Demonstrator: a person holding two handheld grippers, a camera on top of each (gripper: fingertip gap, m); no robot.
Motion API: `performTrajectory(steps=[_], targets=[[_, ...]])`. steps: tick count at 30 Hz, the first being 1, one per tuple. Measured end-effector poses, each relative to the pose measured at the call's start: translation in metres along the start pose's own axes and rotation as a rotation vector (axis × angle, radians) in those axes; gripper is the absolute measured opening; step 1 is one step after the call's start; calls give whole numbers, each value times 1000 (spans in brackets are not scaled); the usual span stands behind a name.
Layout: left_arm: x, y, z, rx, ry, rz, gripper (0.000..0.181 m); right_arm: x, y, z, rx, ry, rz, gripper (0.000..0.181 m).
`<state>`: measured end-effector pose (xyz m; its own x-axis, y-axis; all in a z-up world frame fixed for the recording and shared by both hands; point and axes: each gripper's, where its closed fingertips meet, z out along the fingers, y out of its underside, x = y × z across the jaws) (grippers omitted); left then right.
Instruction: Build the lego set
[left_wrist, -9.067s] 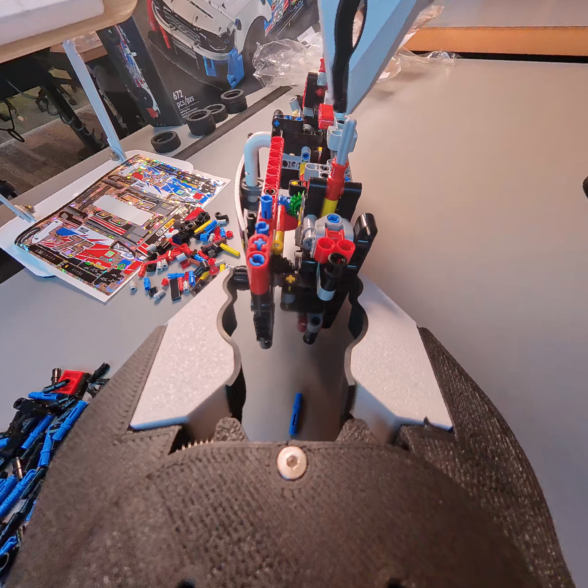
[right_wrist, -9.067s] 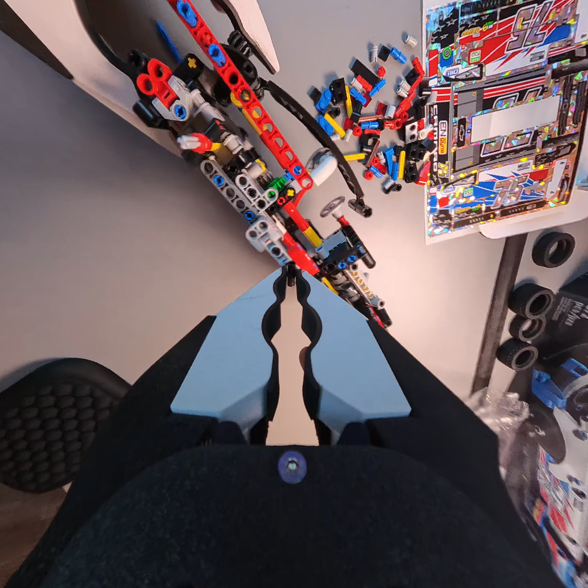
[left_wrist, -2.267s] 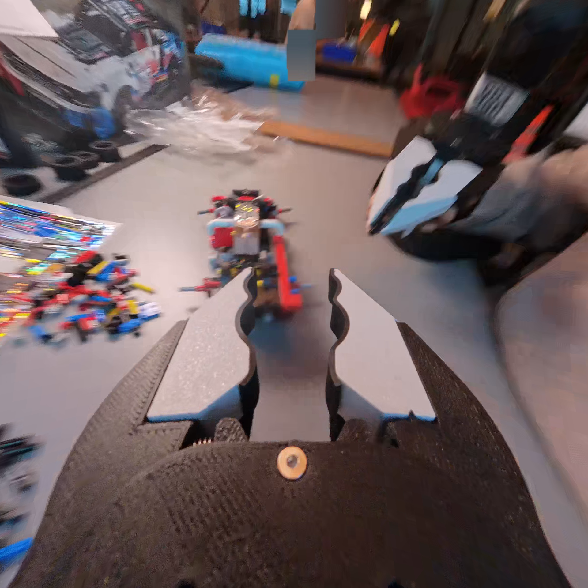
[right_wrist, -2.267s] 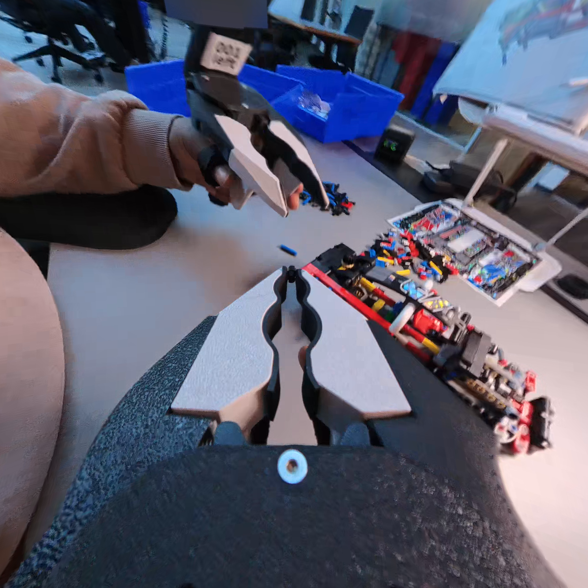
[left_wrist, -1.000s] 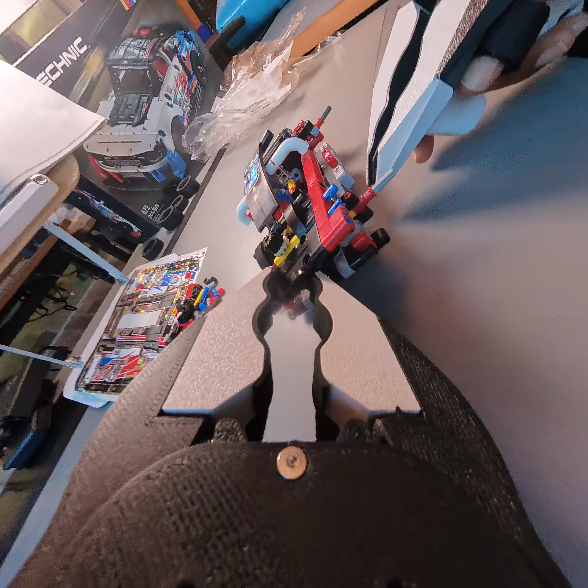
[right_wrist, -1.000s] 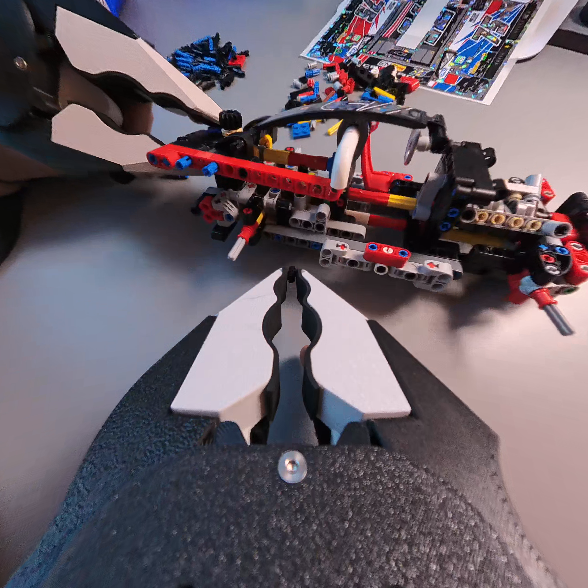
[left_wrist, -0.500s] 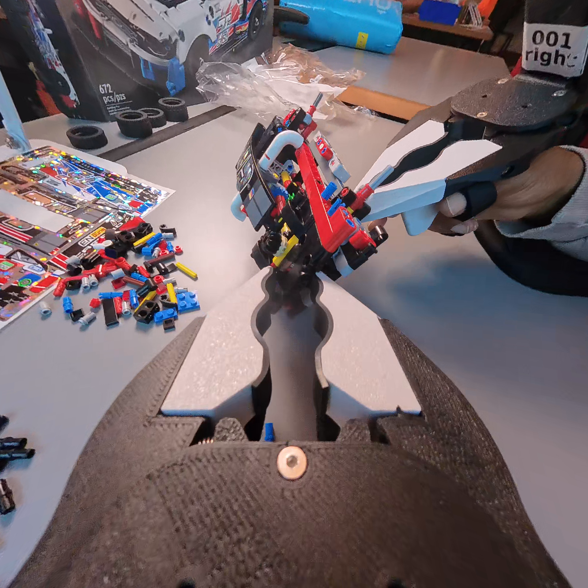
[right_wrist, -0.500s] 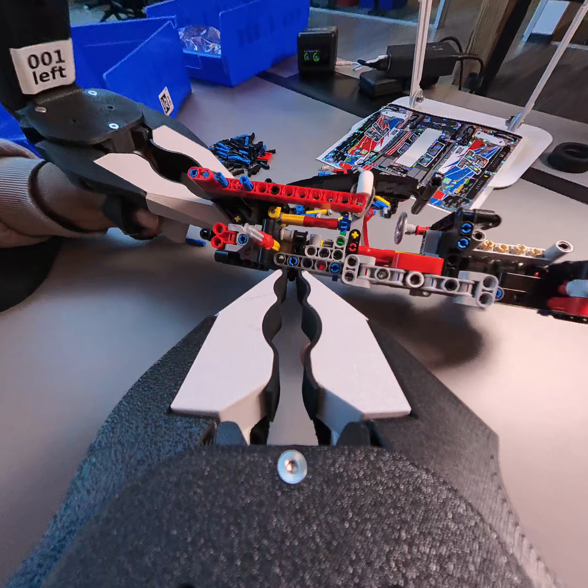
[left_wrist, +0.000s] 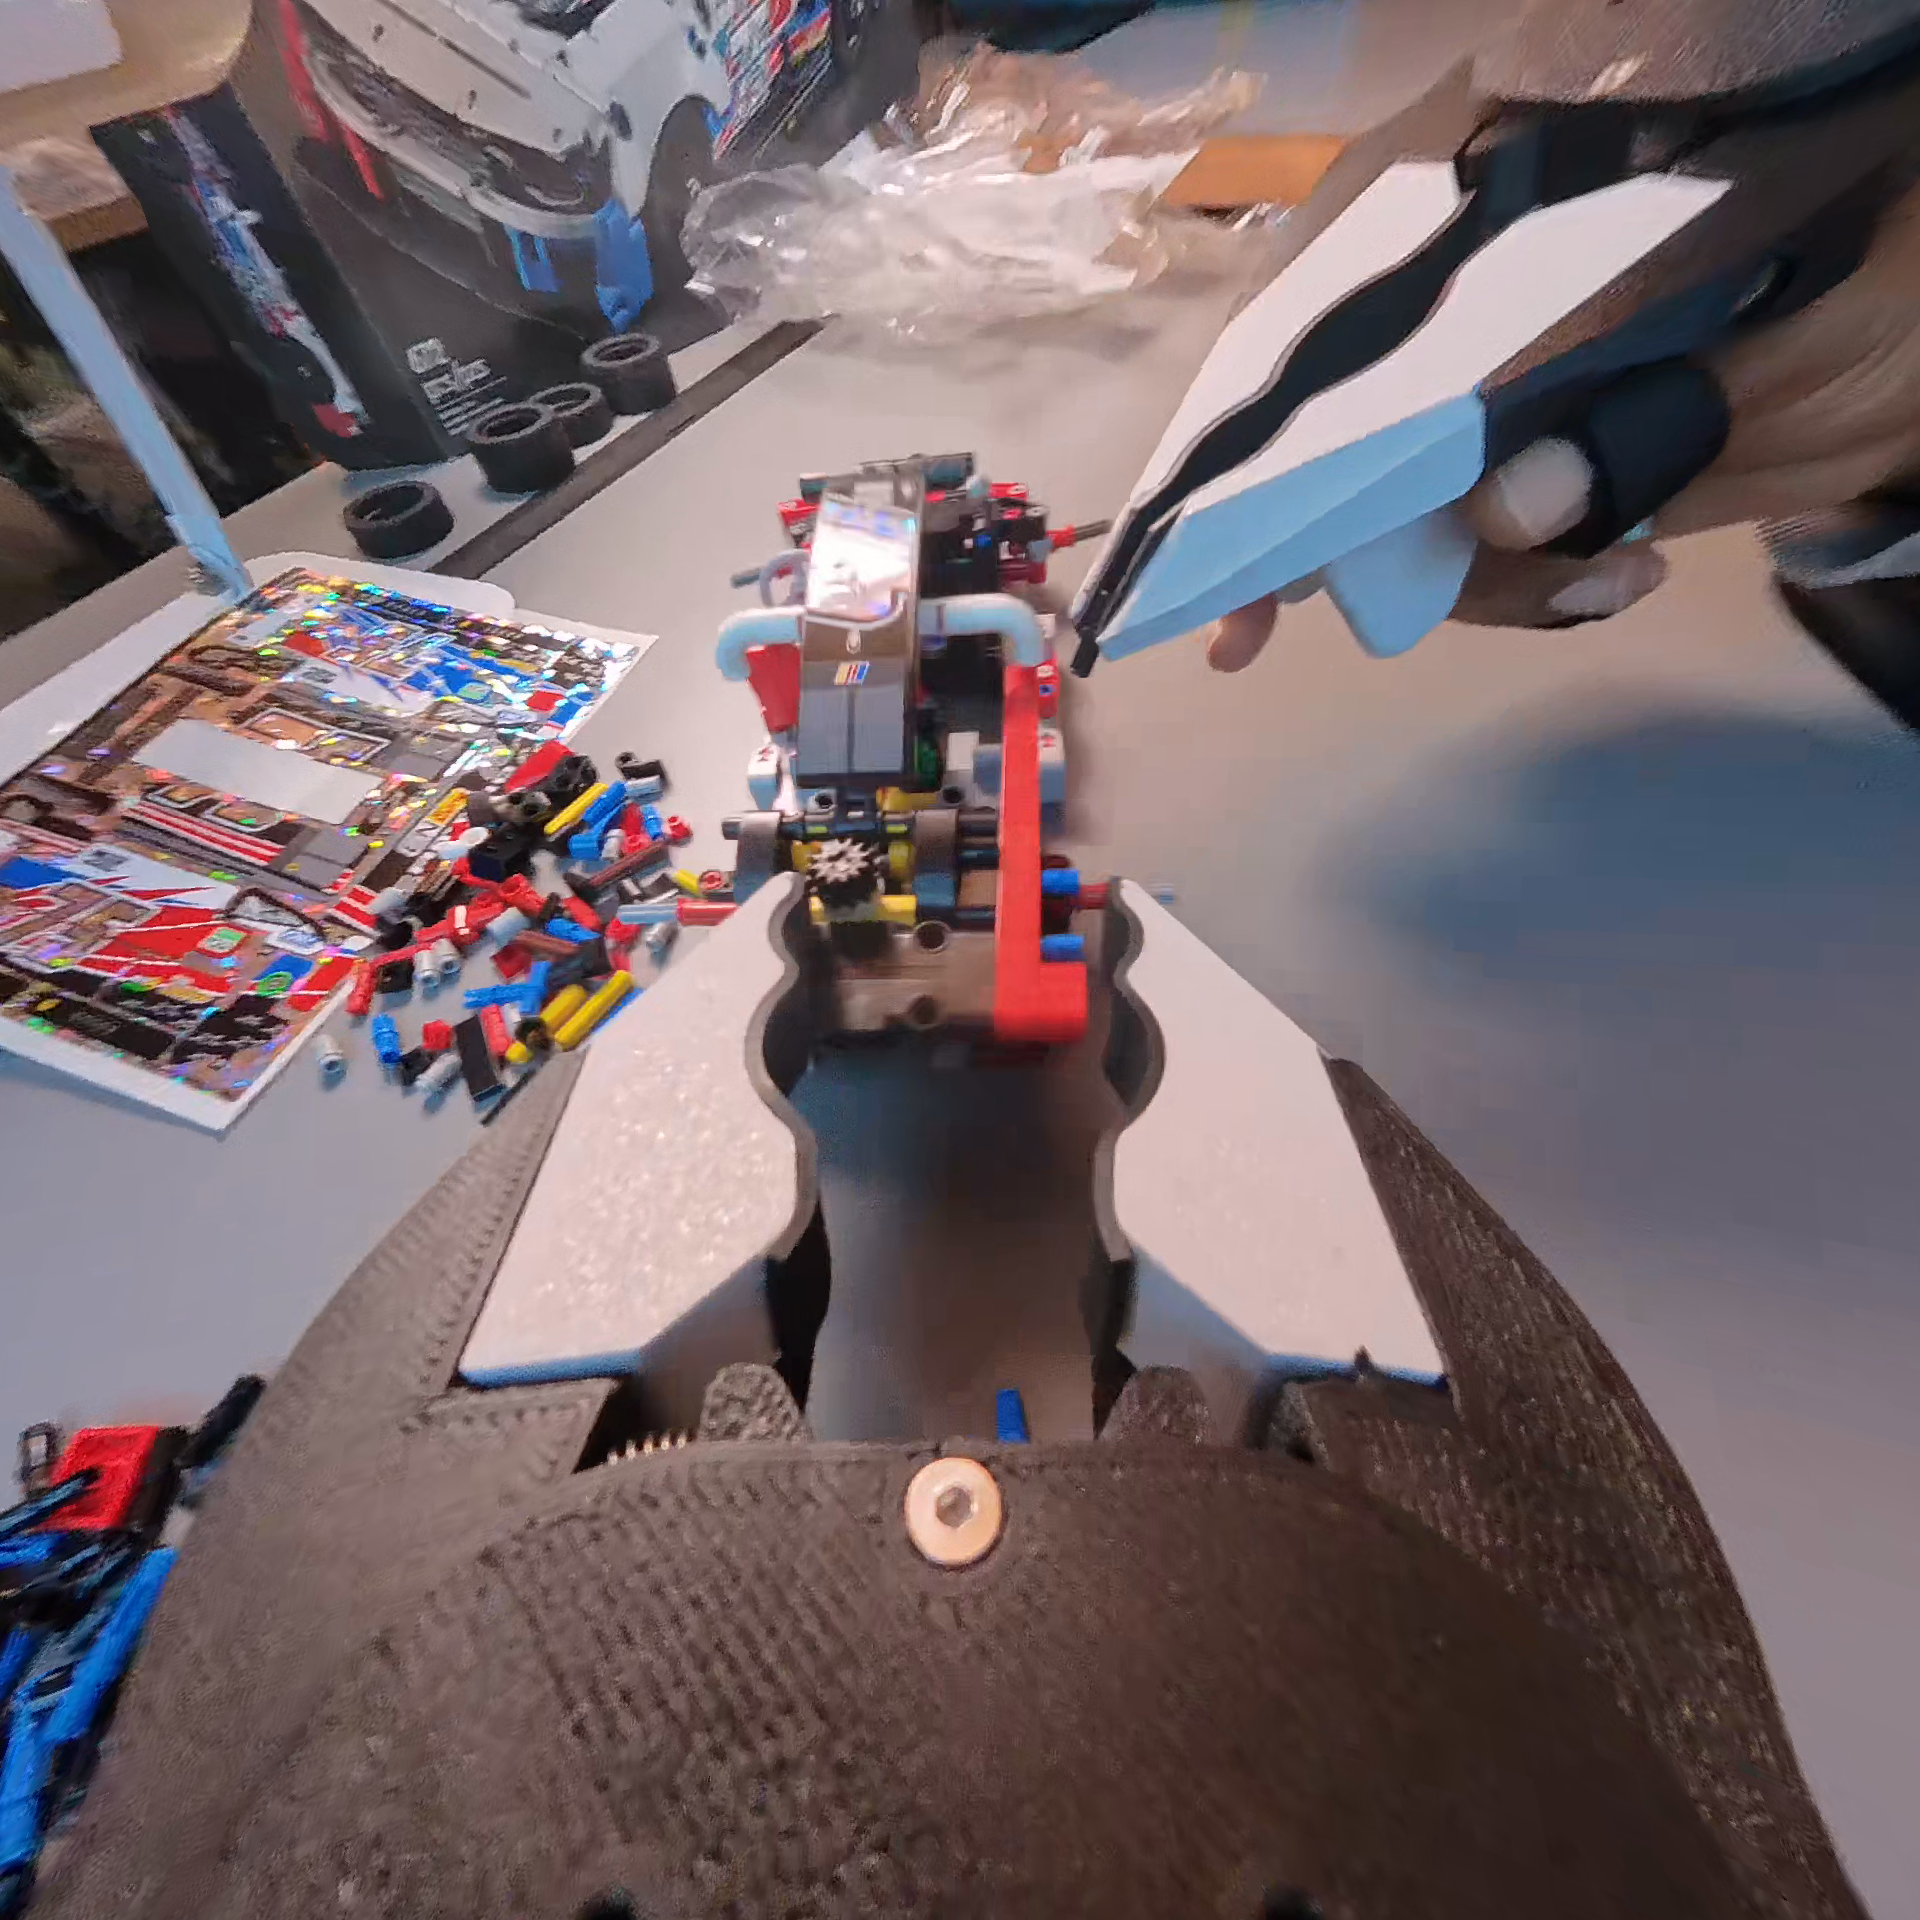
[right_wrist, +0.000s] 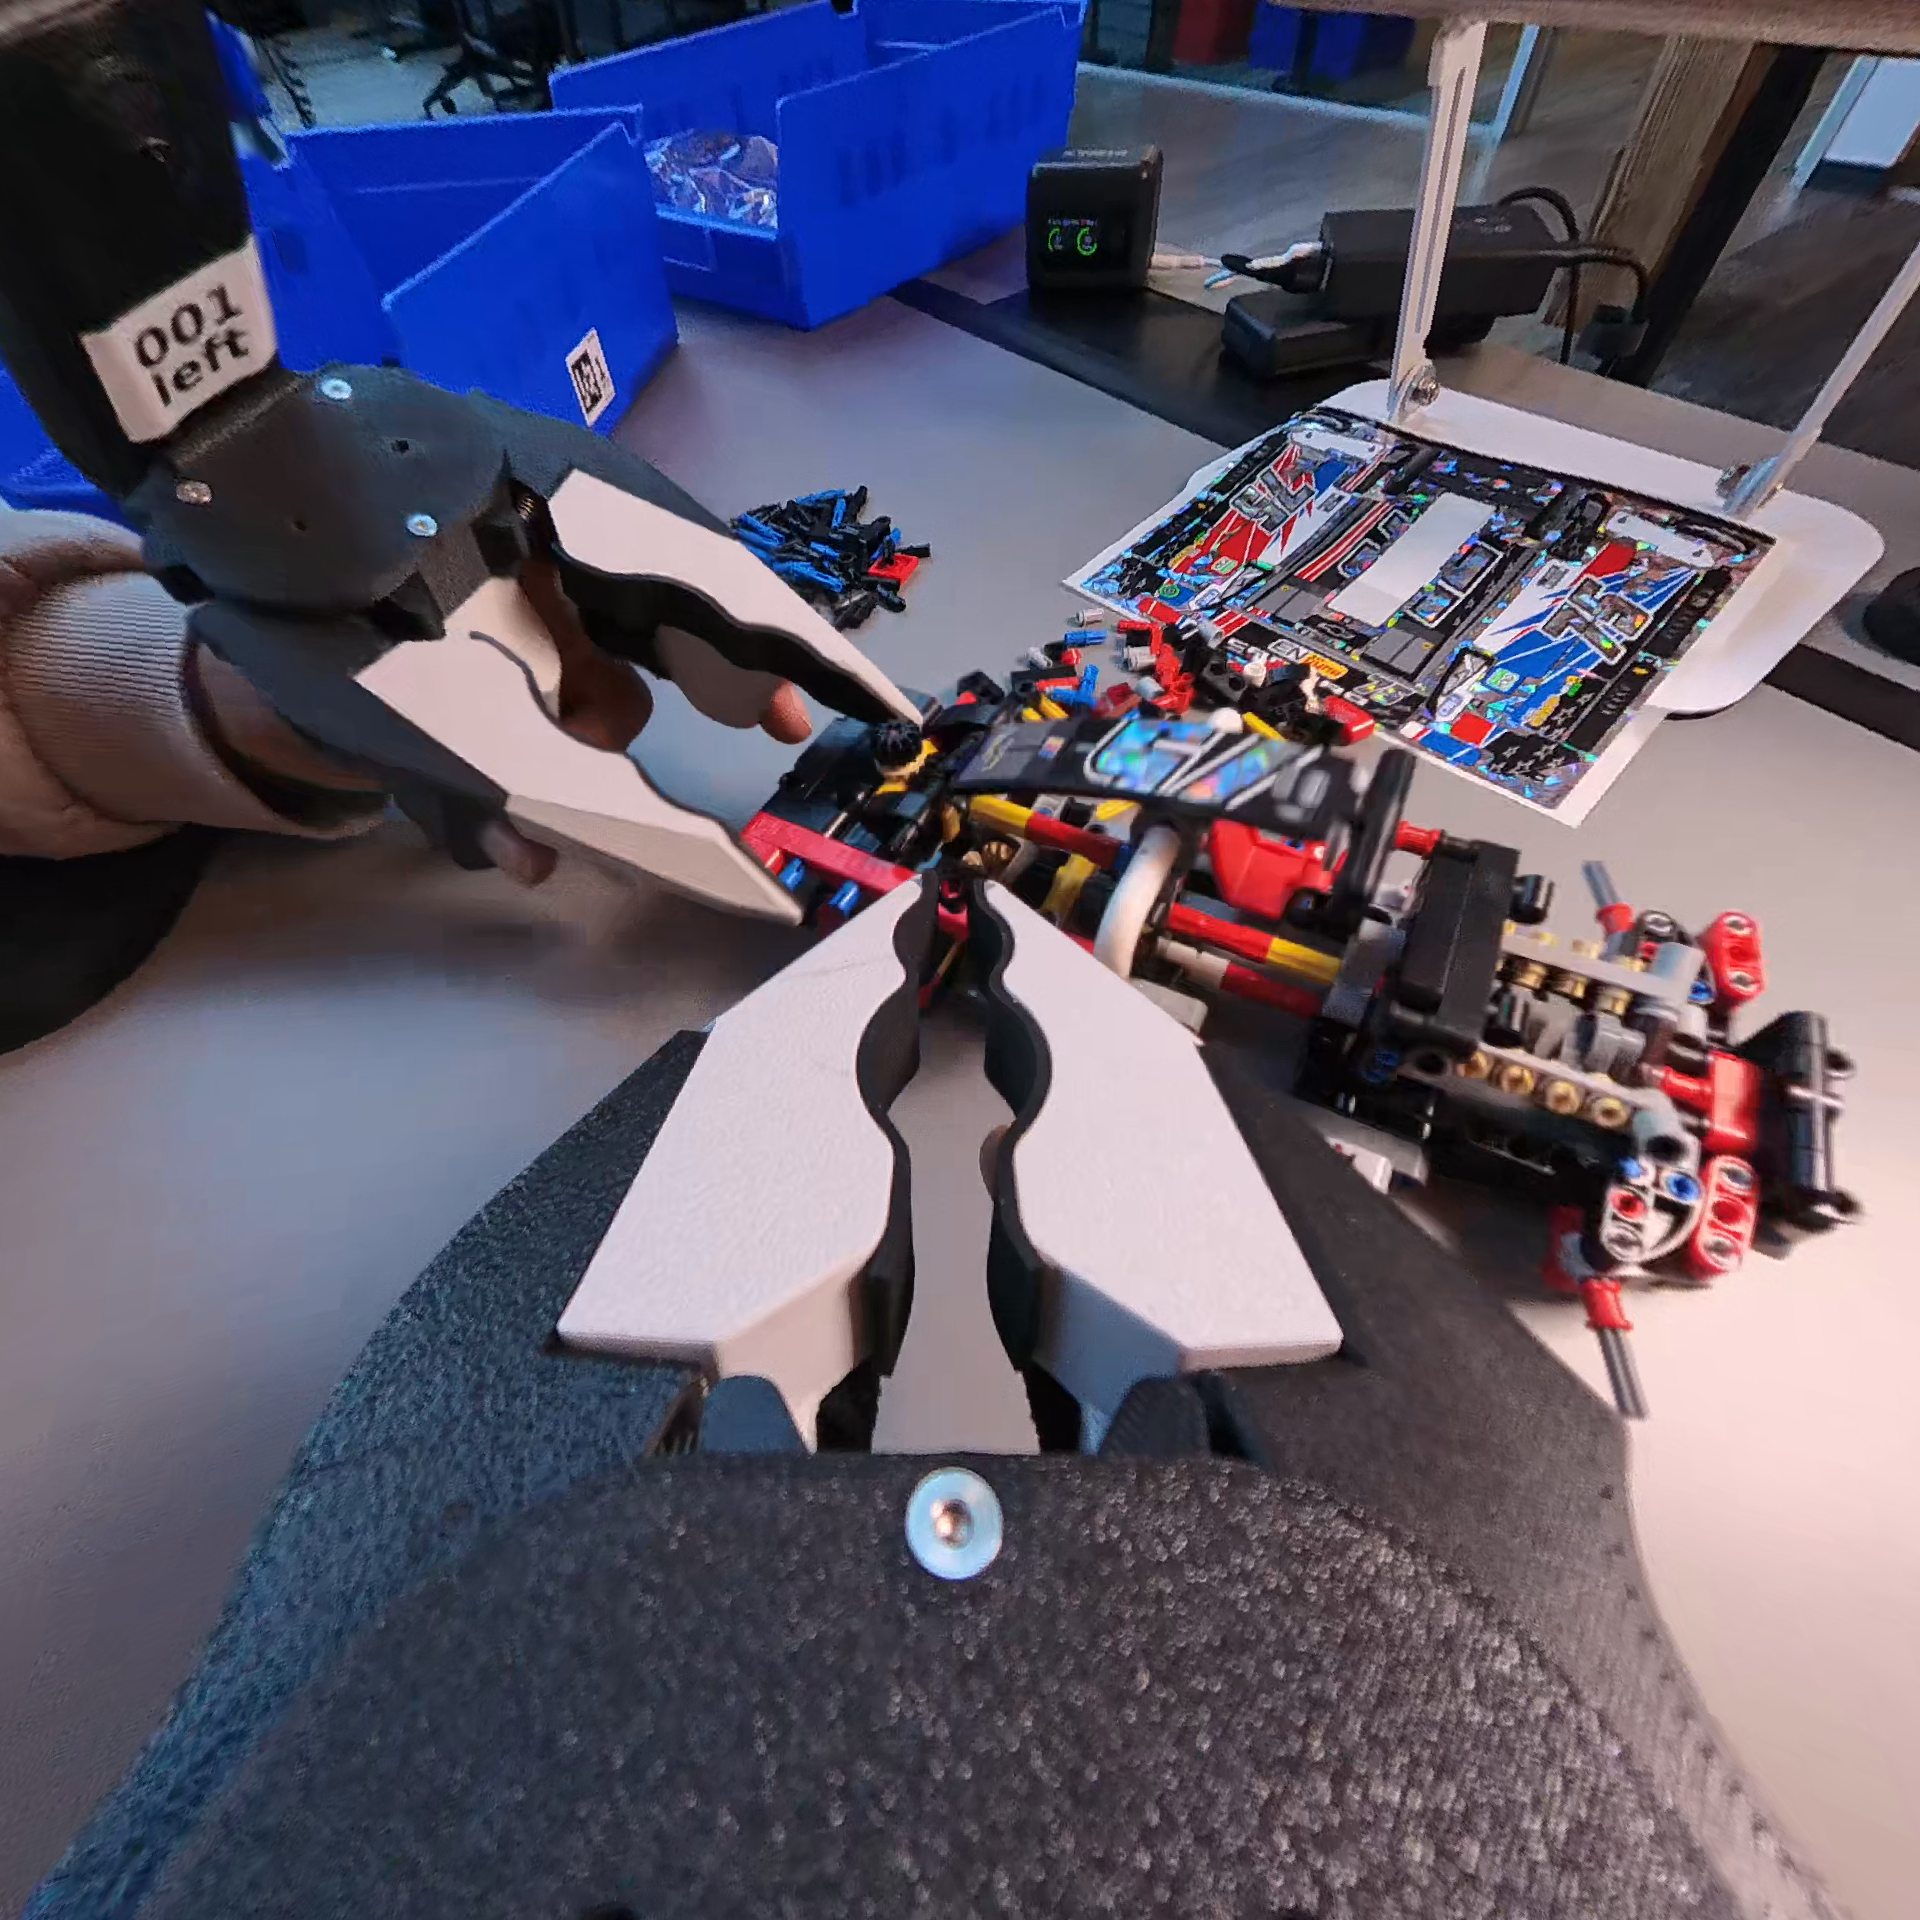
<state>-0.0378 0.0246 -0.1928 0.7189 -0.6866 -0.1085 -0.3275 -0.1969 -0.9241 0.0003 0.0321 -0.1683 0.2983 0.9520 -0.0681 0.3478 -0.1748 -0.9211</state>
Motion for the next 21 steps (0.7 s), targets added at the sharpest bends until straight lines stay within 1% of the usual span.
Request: performTrajectory(steps=[2,4,7,9,12,15,17,18,21], targets=[[-2,0,3,-11,-29,72,52,1,5,2,-22,-2,-3,2],[0,1,4,-20,-28,92,57,2,7,0,-21,-3,-3,2],[-1,0,2,-13,-41,127,56,6,11,-3,-22,9,11,2],[0,-3,0,1,-37,140,61,8,16,-4,-45,11,21,2],[0,-7,-6,13,-19,160,71,12,33,-3,-129,26,33,3],[-9,6,-4,-72,-5,158,91,13,44,-1,-174,25,43,3],[-11,19,4,-148,27,112,106,13,44,1,-174,21,40,2],[-11,23,9,-166,34,110,108,13,43,1,-171,18,42,3],[-10,34,20,-228,42,177,109,13,40,0,-158,12,50,3]])
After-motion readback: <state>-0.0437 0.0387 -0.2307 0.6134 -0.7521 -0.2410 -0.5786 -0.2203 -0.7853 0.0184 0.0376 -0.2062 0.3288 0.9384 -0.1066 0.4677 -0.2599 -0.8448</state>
